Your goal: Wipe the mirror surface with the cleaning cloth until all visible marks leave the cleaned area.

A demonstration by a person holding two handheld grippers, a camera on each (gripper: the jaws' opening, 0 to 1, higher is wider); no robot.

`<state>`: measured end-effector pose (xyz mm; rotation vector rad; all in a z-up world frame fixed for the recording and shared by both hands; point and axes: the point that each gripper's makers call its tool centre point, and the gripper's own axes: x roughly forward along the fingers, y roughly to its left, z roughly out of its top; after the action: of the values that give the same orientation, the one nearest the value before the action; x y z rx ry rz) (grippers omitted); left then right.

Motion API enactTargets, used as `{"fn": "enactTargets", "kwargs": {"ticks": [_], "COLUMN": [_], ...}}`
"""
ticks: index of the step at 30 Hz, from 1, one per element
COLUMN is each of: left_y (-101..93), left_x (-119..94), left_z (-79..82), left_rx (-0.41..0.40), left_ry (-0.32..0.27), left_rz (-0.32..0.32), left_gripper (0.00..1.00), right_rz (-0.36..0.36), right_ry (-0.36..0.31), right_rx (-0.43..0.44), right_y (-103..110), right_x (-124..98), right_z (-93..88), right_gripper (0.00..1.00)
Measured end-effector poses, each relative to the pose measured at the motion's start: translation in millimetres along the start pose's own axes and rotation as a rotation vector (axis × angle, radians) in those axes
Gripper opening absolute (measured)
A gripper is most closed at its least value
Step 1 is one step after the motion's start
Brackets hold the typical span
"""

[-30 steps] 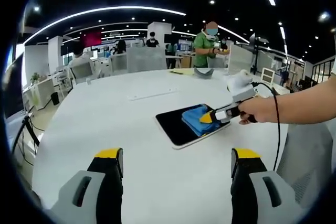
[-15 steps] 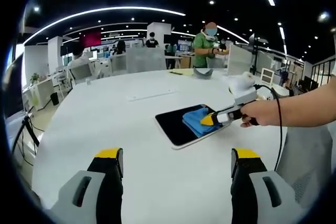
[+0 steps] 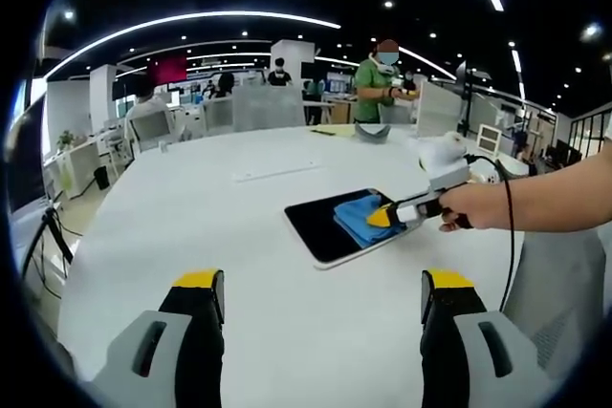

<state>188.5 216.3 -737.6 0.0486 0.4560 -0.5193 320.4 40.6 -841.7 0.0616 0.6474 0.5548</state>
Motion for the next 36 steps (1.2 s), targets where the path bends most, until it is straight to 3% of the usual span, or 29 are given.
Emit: {"fn": "enactTargets", "kwargs": {"ticks": [13,36], "left_y": [0.4,14.9], "left_x": [-1,-5], "left_z": [-3.7,-11.1], "left_rx": [-0.006,-0.027], "left_ry": [0.006,0.022], "left_rz": [0.004,0.03], "left_gripper": [0.85,0.85], "right_rz": [0.019,0.017], "right_ry": [0.037,0.061], "right_rx": [-0.009,-0.036], "right_y": [-2,-5], "right_x": [5,33], "right_z": [3.4,23.1], "right_gripper": [0.01,0.01]}}
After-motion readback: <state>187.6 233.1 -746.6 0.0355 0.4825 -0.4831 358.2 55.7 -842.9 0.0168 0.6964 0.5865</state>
